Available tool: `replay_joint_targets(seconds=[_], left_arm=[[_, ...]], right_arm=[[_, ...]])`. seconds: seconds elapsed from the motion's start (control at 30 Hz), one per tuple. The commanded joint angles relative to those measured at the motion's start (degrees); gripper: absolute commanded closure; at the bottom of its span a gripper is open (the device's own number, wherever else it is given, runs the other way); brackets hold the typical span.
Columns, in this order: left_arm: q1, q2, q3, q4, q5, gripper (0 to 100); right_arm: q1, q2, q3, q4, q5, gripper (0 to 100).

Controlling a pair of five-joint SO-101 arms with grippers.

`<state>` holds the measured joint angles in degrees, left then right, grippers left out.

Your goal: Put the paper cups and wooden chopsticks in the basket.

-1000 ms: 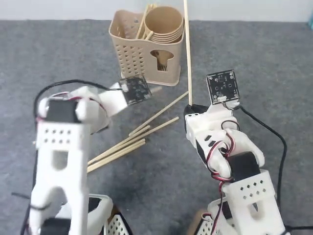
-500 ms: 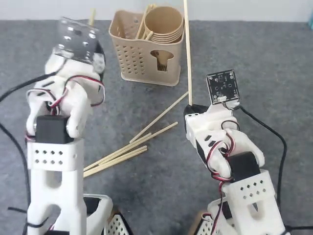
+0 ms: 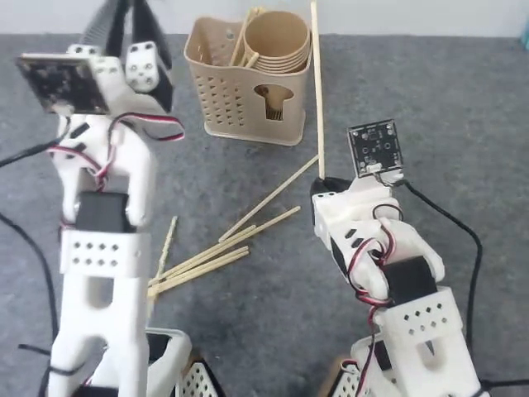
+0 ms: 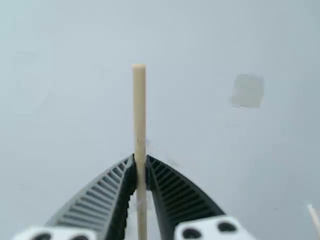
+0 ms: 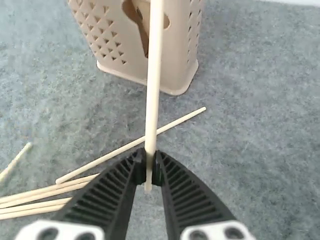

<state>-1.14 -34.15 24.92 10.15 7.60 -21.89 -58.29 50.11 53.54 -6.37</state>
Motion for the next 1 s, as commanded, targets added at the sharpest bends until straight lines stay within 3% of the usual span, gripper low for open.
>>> replay_joint_targets(seconds=[0.0, 0.13, 0.47, 0.73, 0.9, 0.97], left_arm=[[1.9, 7.1, -3.8, -8.4, 1.0, 99], [3.0, 18.7, -11.2, -14.4, 1.5, 99], [2.8, 47.6, -36.7, -14.2, 1.5, 99], [0.4, 62.7, -49.7, -13.6, 1.2, 99], [-0.9, 60.6, -55.6, 6.2, 1.1, 98], [-1.7, 59.8, -60.0, 14.7, 0.4, 94]], right_arm=[[-0.8, -1.8, -0.6, -1.5, -0.4, 99.1], [-0.8, -1.8, -0.6, -1.4, -0.4, 99.1], [-0.8, -1.8, -0.6, -1.3, -0.3, 99.1], [-0.8, -1.8, -0.5, -1.3, -0.3, 99.1], [-0.8, -1.8, -0.5, -1.3, -0.3, 99.1], [-0.8, -1.8, -0.5, -1.4, -0.3, 99.1]])
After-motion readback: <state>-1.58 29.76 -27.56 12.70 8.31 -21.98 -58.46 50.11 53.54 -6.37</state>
